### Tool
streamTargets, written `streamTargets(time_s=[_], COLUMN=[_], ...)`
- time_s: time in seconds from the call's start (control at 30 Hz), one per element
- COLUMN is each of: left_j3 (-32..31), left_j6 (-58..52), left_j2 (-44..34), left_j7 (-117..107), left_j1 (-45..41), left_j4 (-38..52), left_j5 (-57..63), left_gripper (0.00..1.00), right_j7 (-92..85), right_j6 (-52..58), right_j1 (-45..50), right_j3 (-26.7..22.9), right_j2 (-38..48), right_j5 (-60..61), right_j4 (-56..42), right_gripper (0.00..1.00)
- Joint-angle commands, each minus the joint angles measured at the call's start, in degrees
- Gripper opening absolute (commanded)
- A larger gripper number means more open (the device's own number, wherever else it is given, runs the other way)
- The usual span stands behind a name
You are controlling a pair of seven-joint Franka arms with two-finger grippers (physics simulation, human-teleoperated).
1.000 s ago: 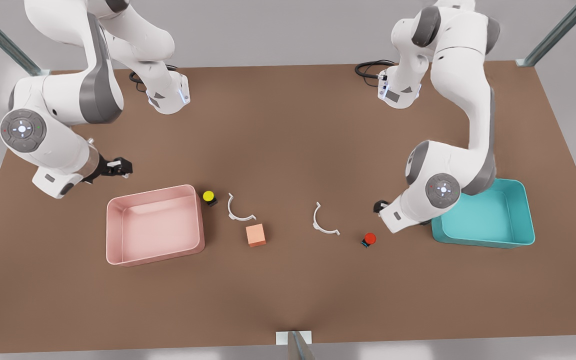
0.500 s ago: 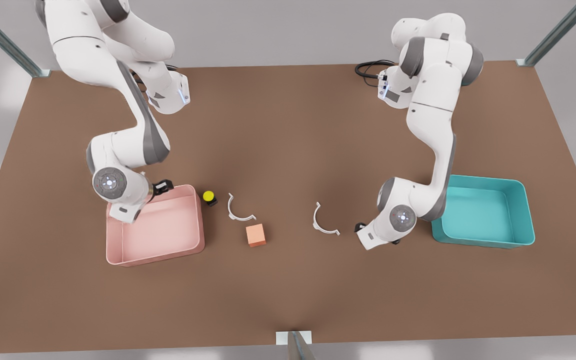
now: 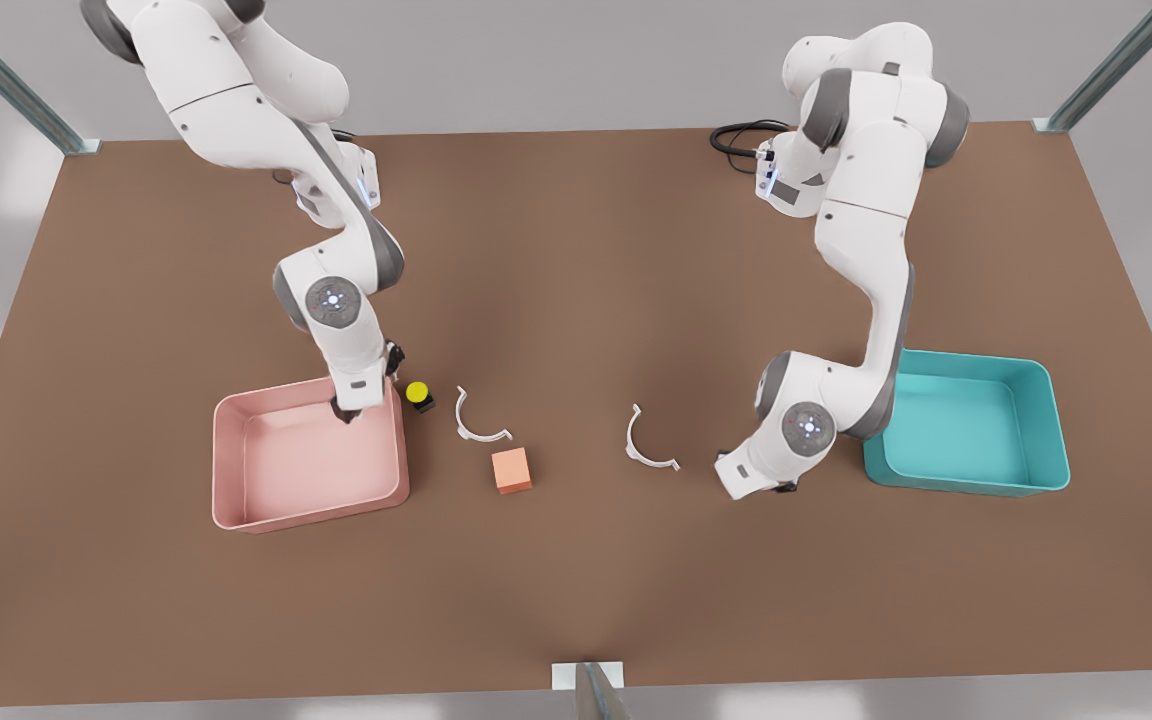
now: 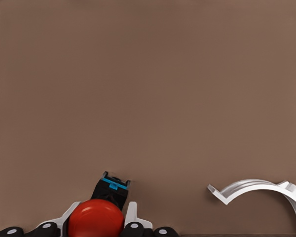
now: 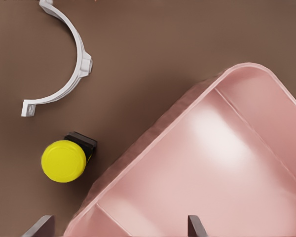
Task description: Place the red button in the blue storage box with the left arm, and place the yellow button in the pink storage box with the right arm
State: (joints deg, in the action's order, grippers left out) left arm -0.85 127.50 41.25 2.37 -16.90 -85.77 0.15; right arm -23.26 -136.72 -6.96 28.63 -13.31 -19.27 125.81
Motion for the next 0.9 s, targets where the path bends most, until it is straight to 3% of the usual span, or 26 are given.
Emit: streamTargets(time_s=[0.0, 0.1, 0.27, 0.4, 0.53, 0.57, 0.6, 0.73, 0.77, 0.83, 0.87], left_j3=[0.0, 0.1, 0.1, 4.2, 5.1, 5.1, 5.1, 5.1, 4.9, 4.6, 4.5], left_j6=[-8.3, -9.9, -11.3, -10.9, -7.1, -6.9, -7.0, -7.2, -11.0, -30.3, -33.0], left_j2=[-3.4, -18.4, -26.3, -25.3, -21.7, -21.2, -20.7, -20.1, -22.4, -22.7, -22.8], left_j7=[7.4, 22.1, 44.0, 54.8, 58.2, 59.2, 59.1, 55.8, 49.2, 30.4, 26.6], left_j1=[2.0, 9.6, 22.4, 25.6, 28.1, 29.2, 29.4, 29.6, 28.9, 23.6, 23.1], left_j4=[-1.0, -16.4, -26.8, -27.0, -26.4, -26.4, -26.4, -26.4, -25.4, -13.6, -10.7], left_j5=[-0.4, -0.4, -0.3, -0.2, -0.2, -0.2, -0.2, -0.2, -0.2, -0.4, -0.8], left_gripper=[0.5, 0.5, 0.5, 0.5, 0.57, 0.67, 1.0, 1.0, 1.0, 1.0, 1.0], right_j7=[-27.6, -39.3, -55.5, -59.5, -65.9, -66.9, -68.7, -69.8, -69.7, -69.4, -69.2], right_j6=[-6.8, -5.8, -2.6, -3.2, -1.0, -1.1, -0.7, -0.4, -0.4, -0.5, -0.7], right_j1=[-0.2, -0.2, -0.4, -3.7, -6.0, -6.0, -5.4, -2.4, -2.5, -2.4, -2.4], right_j3=[1.2, 2.7, 3.2, 3.5, 5.9, 6.7, 7.4, 7.4, 7.3, 7.1, 7.1], right_j2=[0.1, 0.3, -3.7, -3.2, -4.6, -6.5, -8.0, -8.2, -8.7, -9.4, -10.2], right_j5=[-0.1, 2.5, 5.7, 5.8, 5.7, 5.7, 5.4, 5.2, 4.4, 3.7, 2.8], right_j4=[0.8, -0.3, -4.2, -3.2, -2.2, -2.7, -3.8, -4.6, -4.7, -4.5, -4.4], right_gripper=[1.0, 1.0, 1.0, 1.0, 1.0, 1.0, 1.0, 1.0, 1.0, 1.0, 1.0])
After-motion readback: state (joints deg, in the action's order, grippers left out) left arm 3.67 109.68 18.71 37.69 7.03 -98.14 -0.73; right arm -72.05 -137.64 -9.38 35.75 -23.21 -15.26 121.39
